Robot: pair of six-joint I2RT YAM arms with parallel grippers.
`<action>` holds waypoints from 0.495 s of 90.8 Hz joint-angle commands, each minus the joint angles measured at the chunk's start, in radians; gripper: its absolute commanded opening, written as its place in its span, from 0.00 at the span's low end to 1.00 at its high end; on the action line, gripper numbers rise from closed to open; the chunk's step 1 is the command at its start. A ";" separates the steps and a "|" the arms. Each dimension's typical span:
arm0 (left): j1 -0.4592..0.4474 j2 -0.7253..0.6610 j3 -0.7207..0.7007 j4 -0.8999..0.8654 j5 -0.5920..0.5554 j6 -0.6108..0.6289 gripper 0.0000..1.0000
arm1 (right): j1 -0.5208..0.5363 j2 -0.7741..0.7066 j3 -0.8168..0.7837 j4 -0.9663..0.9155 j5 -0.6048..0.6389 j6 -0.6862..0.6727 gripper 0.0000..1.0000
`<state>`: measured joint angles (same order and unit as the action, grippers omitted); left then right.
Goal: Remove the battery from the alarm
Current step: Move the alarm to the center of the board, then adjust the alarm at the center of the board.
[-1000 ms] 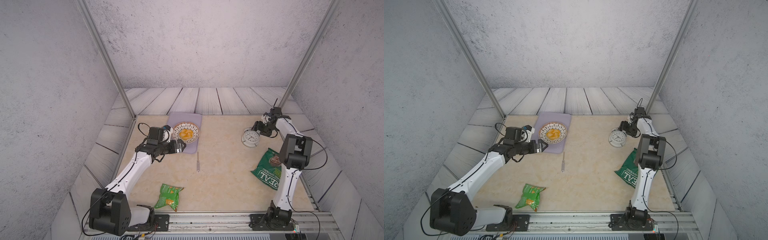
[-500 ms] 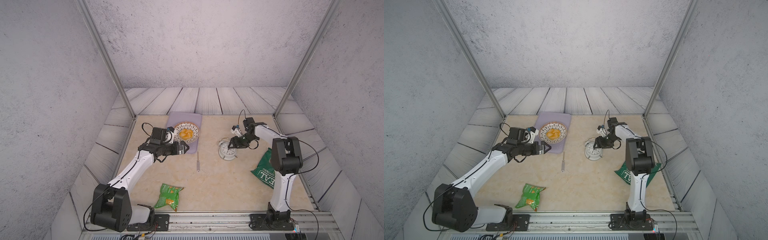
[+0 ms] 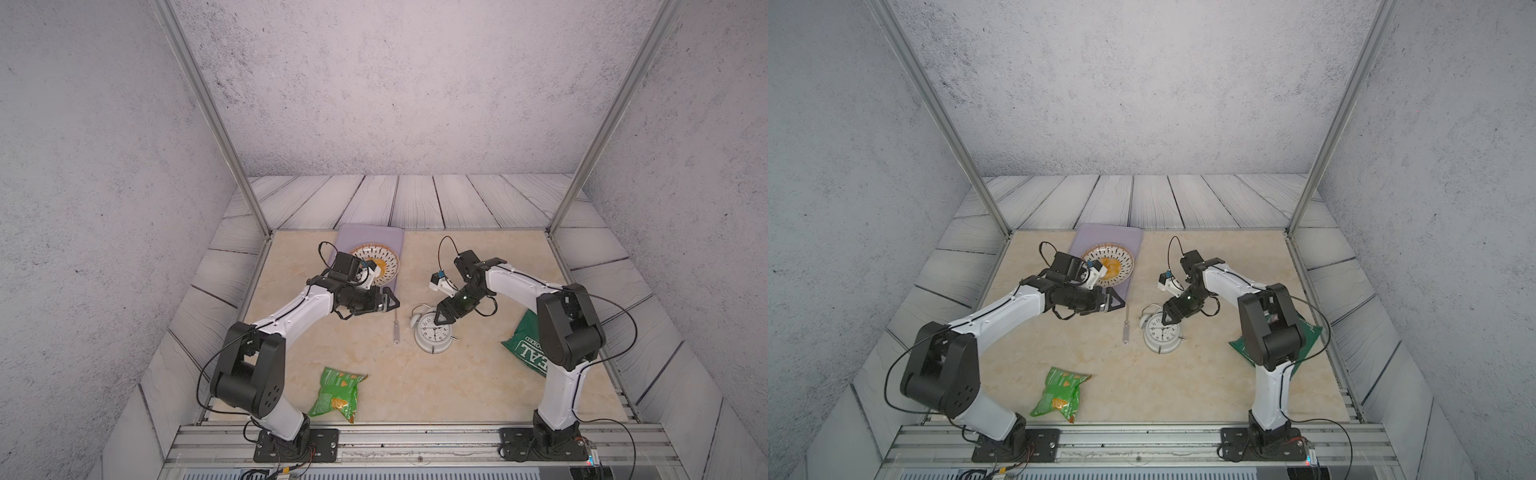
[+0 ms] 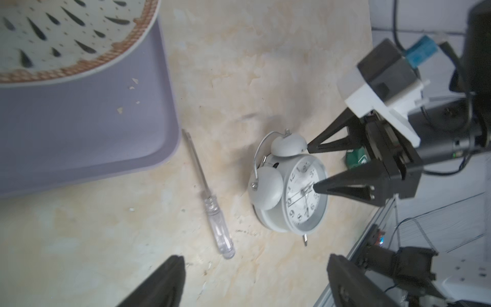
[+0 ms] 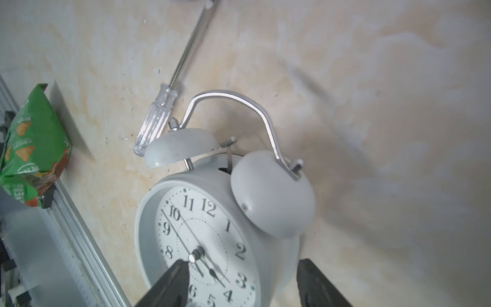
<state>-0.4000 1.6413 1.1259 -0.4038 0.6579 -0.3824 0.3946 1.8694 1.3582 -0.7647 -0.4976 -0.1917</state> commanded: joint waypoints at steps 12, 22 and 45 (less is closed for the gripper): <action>-0.040 0.298 0.275 -0.031 0.144 0.014 0.51 | -0.018 -0.311 -0.138 0.277 0.082 0.242 0.82; -0.050 0.396 0.357 -0.032 0.145 0.023 0.48 | -0.019 -0.411 -0.276 0.377 0.059 0.361 0.84; -0.080 0.553 0.428 -0.036 0.283 0.020 0.44 | -0.016 -0.574 -0.470 0.447 0.048 0.446 0.86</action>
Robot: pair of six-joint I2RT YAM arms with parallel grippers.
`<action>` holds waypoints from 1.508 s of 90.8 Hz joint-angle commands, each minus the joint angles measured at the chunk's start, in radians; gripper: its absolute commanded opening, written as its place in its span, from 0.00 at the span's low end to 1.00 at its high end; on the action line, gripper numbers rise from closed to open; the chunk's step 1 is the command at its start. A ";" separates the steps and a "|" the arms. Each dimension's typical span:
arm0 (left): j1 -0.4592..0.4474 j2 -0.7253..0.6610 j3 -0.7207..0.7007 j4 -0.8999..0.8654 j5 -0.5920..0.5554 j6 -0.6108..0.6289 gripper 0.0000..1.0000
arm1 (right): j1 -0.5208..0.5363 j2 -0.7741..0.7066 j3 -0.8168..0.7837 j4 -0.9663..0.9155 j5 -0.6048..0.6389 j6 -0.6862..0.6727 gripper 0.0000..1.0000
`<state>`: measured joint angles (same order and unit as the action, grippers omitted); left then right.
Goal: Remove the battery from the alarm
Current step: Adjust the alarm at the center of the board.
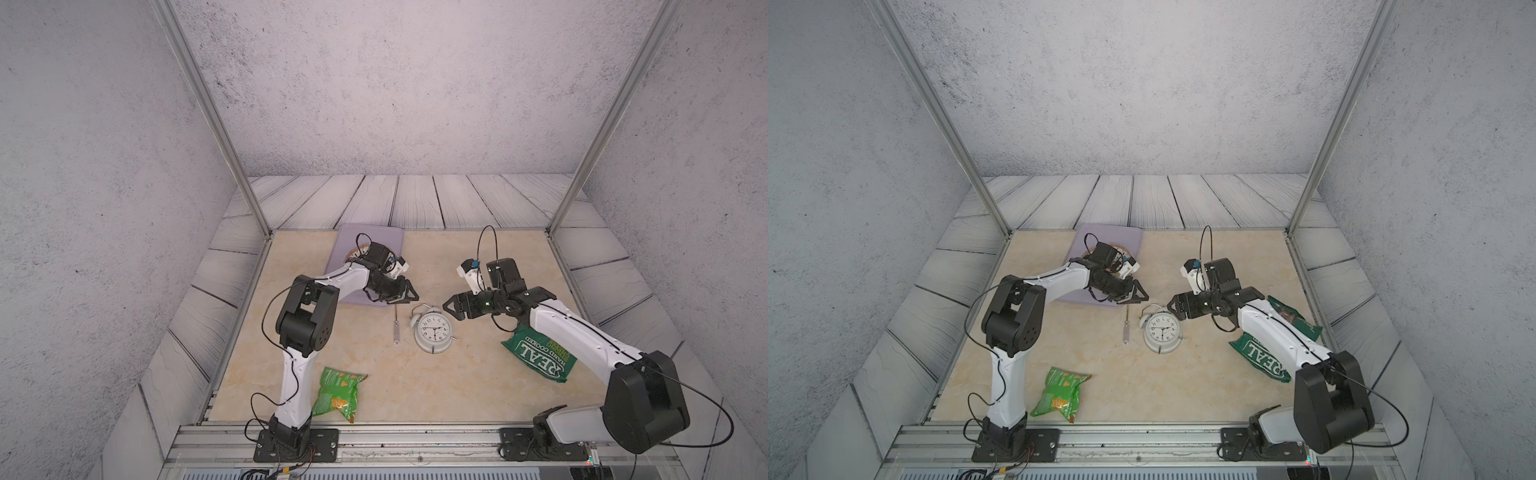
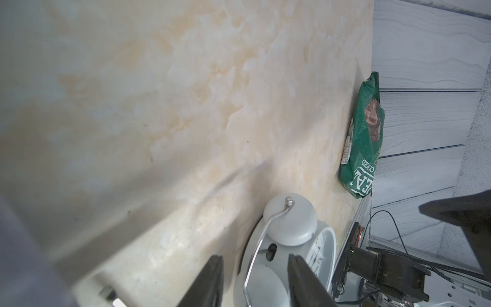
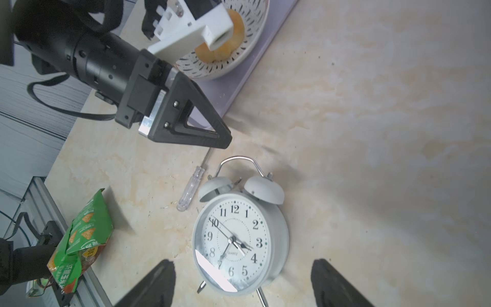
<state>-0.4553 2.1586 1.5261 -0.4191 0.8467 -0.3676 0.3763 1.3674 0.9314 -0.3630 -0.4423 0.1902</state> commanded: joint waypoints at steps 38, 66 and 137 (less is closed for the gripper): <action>-0.048 0.033 0.009 0.014 0.081 -0.036 0.03 | 0.028 -0.205 -0.177 0.036 0.022 0.055 0.86; -0.046 -0.230 -0.099 -0.024 -0.156 -0.224 0.00 | 0.293 -0.242 -0.252 0.118 0.496 -0.085 0.98; -0.055 -0.357 -0.227 0.123 -0.215 -0.559 0.00 | 0.729 0.317 -0.211 0.813 1.238 -0.459 0.99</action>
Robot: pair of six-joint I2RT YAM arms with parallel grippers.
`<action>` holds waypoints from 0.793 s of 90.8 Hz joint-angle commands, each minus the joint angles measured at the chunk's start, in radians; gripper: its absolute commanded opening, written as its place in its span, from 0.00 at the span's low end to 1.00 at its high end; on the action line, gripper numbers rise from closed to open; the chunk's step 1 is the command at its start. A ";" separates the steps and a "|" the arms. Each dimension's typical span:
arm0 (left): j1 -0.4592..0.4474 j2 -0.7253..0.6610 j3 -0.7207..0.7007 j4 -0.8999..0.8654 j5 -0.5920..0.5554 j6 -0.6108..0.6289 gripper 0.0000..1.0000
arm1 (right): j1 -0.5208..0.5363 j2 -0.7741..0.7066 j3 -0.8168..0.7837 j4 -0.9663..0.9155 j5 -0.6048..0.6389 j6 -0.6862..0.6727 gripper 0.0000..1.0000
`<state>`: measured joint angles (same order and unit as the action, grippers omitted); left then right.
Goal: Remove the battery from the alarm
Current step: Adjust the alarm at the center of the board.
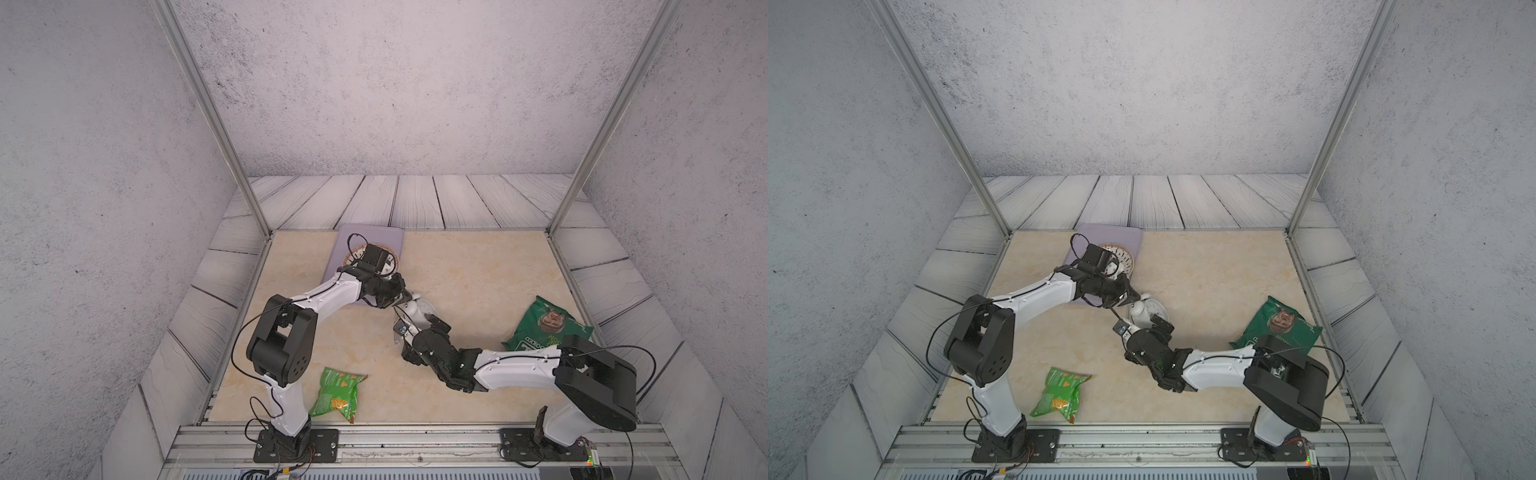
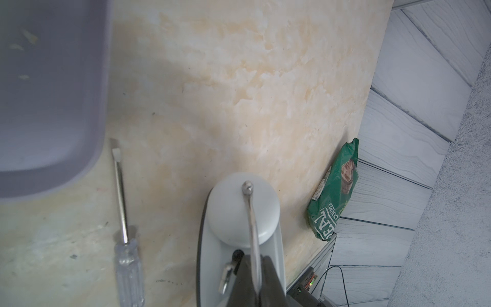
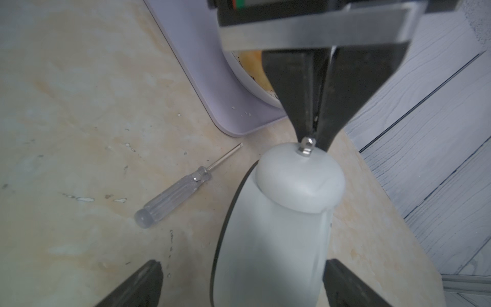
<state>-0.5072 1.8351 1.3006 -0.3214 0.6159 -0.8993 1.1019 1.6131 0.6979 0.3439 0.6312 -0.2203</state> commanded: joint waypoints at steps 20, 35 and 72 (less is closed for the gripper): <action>-0.004 -0.042 -0.012 0.031 0.021 -0.045 0.00 | 0.003 0.112 0.005 0.187 0.190 -0.057 0.70; -0.002 -0.054 0.009 0.003 -0.002 -0.024 0.00 | 0.000 0.038 0.003 0.097 0.114 0.002 0.44; 0.029 -0.327 0.119 -0.303 -0.406 0.433 0.88 | -0.433 -0.347 0.130 -0.652 -0.798 0.442 0.33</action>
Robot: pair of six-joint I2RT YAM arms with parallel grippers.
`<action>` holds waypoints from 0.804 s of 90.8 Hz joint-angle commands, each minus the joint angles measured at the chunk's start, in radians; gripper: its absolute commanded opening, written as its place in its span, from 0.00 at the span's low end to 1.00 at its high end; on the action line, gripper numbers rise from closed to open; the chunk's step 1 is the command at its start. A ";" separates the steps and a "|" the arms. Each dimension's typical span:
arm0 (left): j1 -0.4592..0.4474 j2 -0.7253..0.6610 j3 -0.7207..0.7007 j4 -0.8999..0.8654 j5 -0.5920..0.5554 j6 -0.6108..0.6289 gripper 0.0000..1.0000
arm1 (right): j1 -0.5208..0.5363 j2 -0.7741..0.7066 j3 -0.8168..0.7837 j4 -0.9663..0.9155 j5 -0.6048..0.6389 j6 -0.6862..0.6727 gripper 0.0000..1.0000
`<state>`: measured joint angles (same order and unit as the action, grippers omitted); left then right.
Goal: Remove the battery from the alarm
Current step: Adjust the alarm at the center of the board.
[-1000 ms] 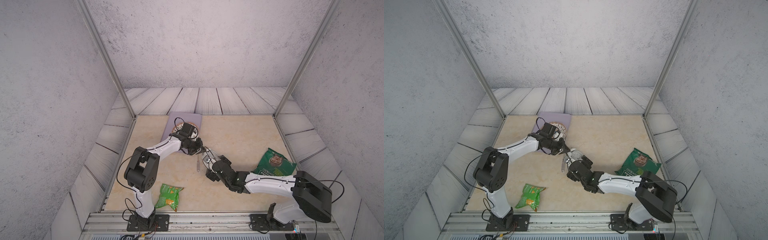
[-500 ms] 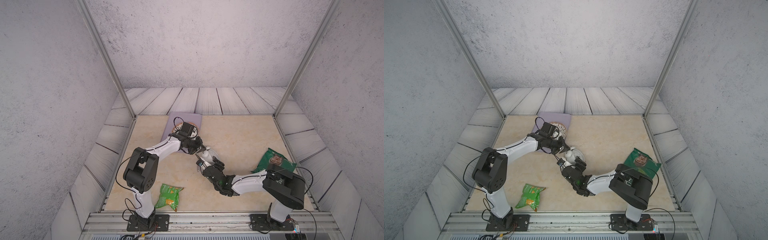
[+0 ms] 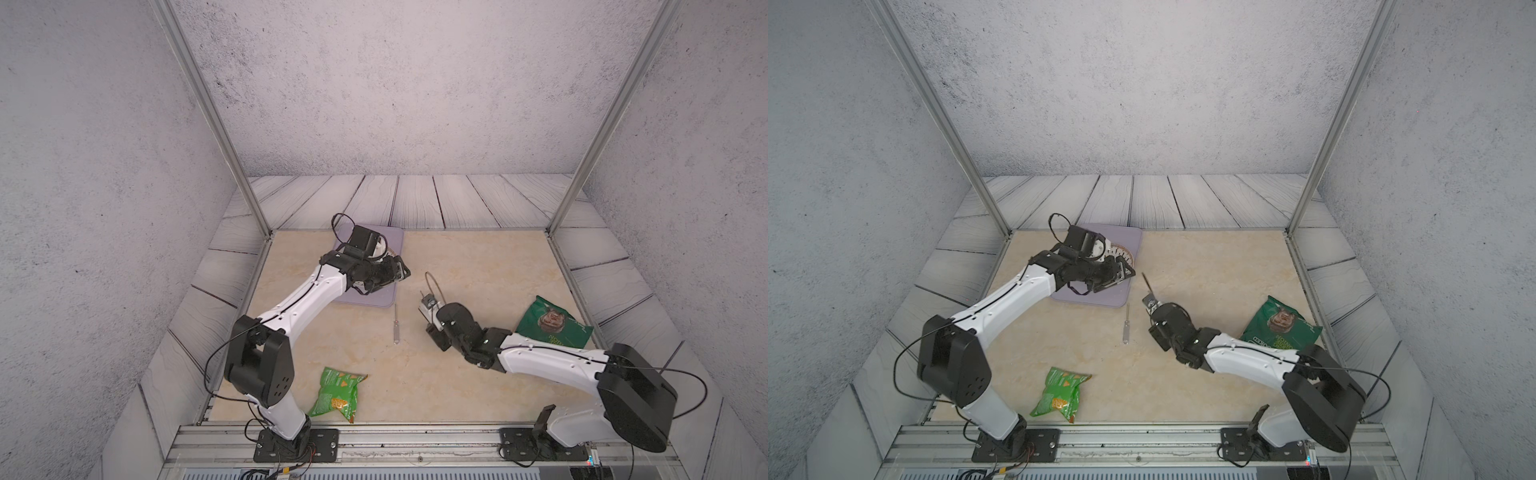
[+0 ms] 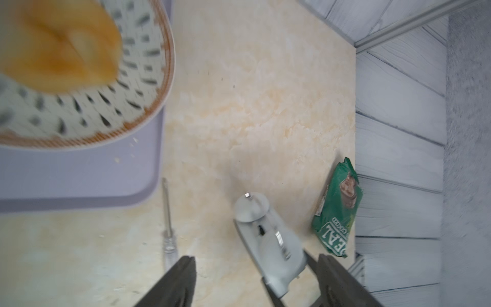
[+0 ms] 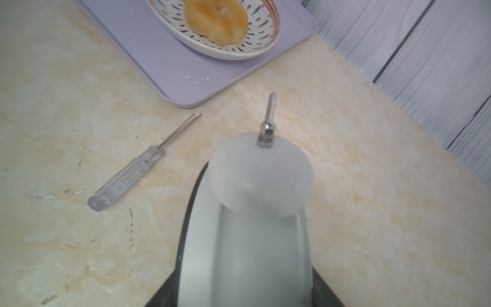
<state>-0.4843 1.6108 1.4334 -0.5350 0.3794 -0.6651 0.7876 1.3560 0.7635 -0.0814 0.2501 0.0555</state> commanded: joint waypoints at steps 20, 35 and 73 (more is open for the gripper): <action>0.003 -0.233 -0.168 -0.139 -0.131 0.285 0.95 | -0.314 0.002 0.116 -0.216 -0.815 0.314 0.34; 0.003 -0.263 -0.289 -0.151 -0.085 0.297 0.97 | -0.374 0.193 0.192 -0.177 -1.044 0.357 0.37; 0.003 -0.168 -0.314 -0.171 -0.022 0.316 0.97 | -0.509 0.603 0.569 -0.487 -1.066 0.167 0.84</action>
<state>-0.4797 1.4158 1.1080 -0.6930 0.3374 -0.3763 0.3099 1.9007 1.2350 -0.4557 -0.8127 0.2832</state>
